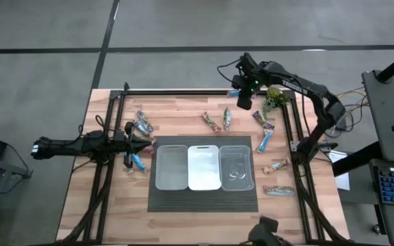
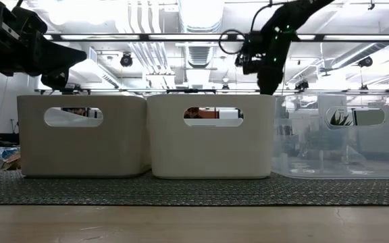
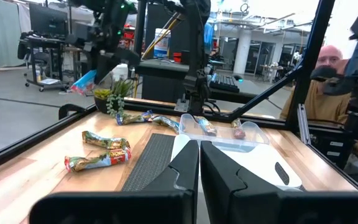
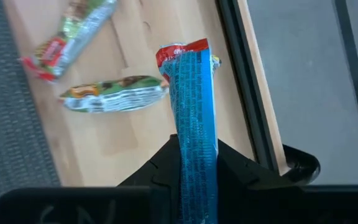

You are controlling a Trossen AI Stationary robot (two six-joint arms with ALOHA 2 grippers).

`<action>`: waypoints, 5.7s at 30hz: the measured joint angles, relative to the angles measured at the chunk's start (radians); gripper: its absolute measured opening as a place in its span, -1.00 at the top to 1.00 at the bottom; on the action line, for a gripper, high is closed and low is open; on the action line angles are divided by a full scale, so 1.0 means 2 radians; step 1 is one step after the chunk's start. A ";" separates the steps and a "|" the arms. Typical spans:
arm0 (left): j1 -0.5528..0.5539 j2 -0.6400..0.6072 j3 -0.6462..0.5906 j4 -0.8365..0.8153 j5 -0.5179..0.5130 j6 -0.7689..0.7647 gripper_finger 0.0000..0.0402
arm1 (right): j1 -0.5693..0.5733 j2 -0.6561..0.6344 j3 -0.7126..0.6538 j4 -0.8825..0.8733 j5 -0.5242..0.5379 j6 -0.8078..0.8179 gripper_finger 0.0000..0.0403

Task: Pick and place Granola Bars by type
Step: Put the red granola bar into the gray bin

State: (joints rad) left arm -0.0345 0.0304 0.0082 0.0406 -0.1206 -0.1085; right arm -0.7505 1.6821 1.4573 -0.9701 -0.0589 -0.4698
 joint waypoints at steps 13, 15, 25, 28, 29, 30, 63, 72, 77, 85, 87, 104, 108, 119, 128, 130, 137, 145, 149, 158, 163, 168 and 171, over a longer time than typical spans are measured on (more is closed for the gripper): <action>0.000 0.000 0.000 0.000 0.000 0.000 1.00 | 0.046 -0.055 0.000 -0.032 -0.001 0.039 0.71; 0.000 0.000 0.000 0.000 0.000 0.000 1.00 | 0.053 -0.057 0.000 -0.037 -0.001 0.049 0.71; 0.000 0.000 0.000 0.000 0.000 0.000 1.00 | 0.086 -0.058 0.000 -0.042 -0.001 0.094 0.71; 0.000 0.000 0.000 0.000 0.000 0.000 1.00 | 0.096 -0.059 0.000 -0.056 -0.001 0.113 0.71; 0.000 0.000 0.000 0.000 0.000 0.000 1.00 | 0.099 -0.059 0.000 -0.063 -0.001 0.118 0.71; 0.000 0.000 0.000 0.000 0.000 0.000 1.00 | 0.103 -0.059 0.000 -0.070 -0.001 0.123 0.71; 0.000 0.000 0.000 0.000 0.000 0.000 1.00 | 0.243 -0.153 0.000 -0.086 -0.053 0.264 0.71; 0.000 0.000 0.000 0.000 0.000 0.000 1.00 | 0.268 -0.152 0.000 -0.048 -0.054 0.265 0.71; 0.000 0.000 0.000 0.000 0.000 0.000 1.00 | 0.285 -0.135 0.000 0.014 -0.078 0.272 0.71; 0.000 0.000 0.000 0.000 0.000 0.000 1.00 | 0.303 -0.103 0.000 0.101 -0.100 0.308 0.71; 0.000 0.000 0.000 0.000 0.000 0.000 1.00 | 0.305 -0.094 0.000 0.120 -0.112 0.316 0.71; 0.000 0.000 0.000 0.000 0.000 0.021 1.00 | 0.329 -0.011 0.000 0.284 -0.135 0.362 0.71; 0.000 0.000 0.000 0.000 0.000 0.022 1.00 | 0.331 0.014 0.000 0.329 -0.155 0.376 0.71; 0.000 0.000 0.000 0.000 0.000 0.022 1.00 | 0.331 0.073 0.009 0.388 -0.156 0.379 0.71; 0.000 0.002 0.000 0.000 0.000 0.022 1.00 | 0.331 0.127 0.052 0.387 -0.159 0.374 0.71; 0.000 0.002 0.000 0.000 0.000 0.022 1.00 | 0.331 0.138 0.060 0.386 -0.160 0.373 0.71; 0.000 0.002 0.000 0.000 0.000 0.022 1.00 | 0.331 0.179 0.092 0.384 -0.173 0.370 0.71; 0.000 0.002 0.000 0.000 0.000 0.022 1.00 | 0.331 0.217 0.136 0.379 -0.173 0.371 0.71; 0.000 0.002 0.000 0.000 0.000 0.022 1.00 | 0.331 0.225 0.145 0.359 -0.173 0.363 0.71; 0.000 0.002 0.000 0.000 0.000 0.022 1.00 | 0.331 0.223 0.146 0.356 -0.172 0.349 0.71; 0.000 0.002 0.000 0.000 0.000 0.022 1.00 | 0.331 0.223 0.146 0.356 -0.171 0.340 0.71; 0.000 0.002 0.000 0.000 0.000 0.022 1.00 | 0.330 0.229 0.145 0.359 -0.167 0.335 0.71; 0.000 0.002 0.000 0.000 0.000 0.022 1.00 | 0.330 0.233 0.145 0.360 -0.166 0.333 0.71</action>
State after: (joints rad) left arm -0.0345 0.0349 0.0079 0.0404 -0.1207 -0.0639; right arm -0.0898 2.1489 1.7478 -0.2504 -0.3905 0.1958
